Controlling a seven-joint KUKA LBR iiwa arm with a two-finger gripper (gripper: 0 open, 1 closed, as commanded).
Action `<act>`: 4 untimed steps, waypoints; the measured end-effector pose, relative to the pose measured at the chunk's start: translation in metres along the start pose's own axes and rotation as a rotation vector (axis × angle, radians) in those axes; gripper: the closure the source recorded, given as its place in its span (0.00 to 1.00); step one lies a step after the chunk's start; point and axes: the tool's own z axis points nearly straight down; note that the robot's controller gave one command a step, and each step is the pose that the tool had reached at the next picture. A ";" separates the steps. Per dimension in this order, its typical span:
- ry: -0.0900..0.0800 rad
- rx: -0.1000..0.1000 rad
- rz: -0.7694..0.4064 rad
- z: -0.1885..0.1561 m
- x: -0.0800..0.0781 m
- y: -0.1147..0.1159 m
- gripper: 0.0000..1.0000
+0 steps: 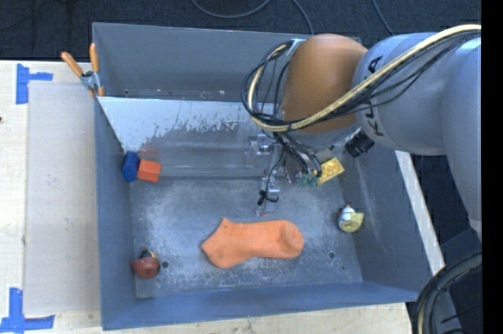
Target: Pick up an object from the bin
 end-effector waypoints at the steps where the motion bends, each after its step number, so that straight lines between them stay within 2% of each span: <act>1: -0.007 0.000 0.001 -0.005 -0.001 0.000 0.00; 2: -0.005 0.000 -0.085 0.044 0.023 -0.014 0.00; 3: -0.002 -0.001 -0.080 0.076 0.049 -0.017 0.00; 4: -0.005 0.000 -0.220 0.075 0.059 -0.020 0.00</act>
Offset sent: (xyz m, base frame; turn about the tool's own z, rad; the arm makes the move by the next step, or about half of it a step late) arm -0.0384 -0.0240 -0.0737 -0.1325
